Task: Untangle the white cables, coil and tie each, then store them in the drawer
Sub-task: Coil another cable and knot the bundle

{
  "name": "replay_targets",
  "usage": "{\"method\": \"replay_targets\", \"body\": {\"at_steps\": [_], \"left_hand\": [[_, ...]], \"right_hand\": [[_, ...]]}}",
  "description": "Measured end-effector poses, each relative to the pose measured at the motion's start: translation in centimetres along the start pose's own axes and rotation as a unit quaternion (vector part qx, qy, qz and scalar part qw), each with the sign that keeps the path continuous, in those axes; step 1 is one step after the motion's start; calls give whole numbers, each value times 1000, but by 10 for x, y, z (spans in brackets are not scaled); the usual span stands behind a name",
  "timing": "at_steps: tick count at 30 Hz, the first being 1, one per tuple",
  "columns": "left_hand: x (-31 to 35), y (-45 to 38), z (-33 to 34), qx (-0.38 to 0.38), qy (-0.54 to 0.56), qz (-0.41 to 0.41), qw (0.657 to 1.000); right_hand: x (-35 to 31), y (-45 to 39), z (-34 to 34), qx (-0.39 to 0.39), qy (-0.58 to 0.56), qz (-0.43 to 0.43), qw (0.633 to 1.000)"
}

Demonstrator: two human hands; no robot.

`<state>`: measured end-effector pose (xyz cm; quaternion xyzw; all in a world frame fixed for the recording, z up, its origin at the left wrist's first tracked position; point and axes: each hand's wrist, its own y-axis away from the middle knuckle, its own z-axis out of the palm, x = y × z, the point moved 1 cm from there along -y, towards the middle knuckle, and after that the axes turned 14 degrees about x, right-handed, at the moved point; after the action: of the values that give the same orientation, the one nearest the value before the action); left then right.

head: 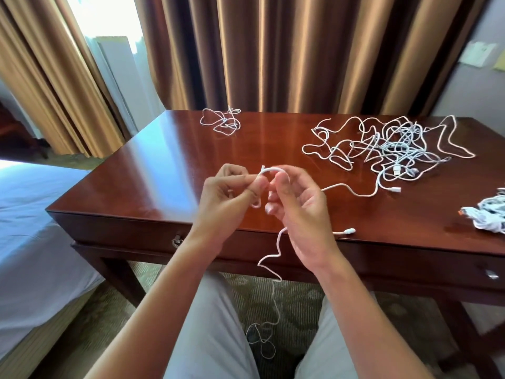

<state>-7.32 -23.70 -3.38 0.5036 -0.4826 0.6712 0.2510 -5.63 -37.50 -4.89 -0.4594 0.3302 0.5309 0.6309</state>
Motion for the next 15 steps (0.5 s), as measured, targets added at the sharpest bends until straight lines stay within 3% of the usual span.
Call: {"method": "replay_targets", "body": {"at_steps": [3,5,11,15], "left_hand": [[-5,13,7,-60,76,-108,989],[-8,18,9,-71,78,-136,985],[-9,12,-6,-127,30,-99,987],[4,5,-14,-176,-7,-27,984]], "right_hand": [[3,12,8,-49,69,62,994],[2,18,12,-47,72,87,992],[-3,18,6,-47,100,199,974],[-5,17,3,-81,115,217,966]]}}
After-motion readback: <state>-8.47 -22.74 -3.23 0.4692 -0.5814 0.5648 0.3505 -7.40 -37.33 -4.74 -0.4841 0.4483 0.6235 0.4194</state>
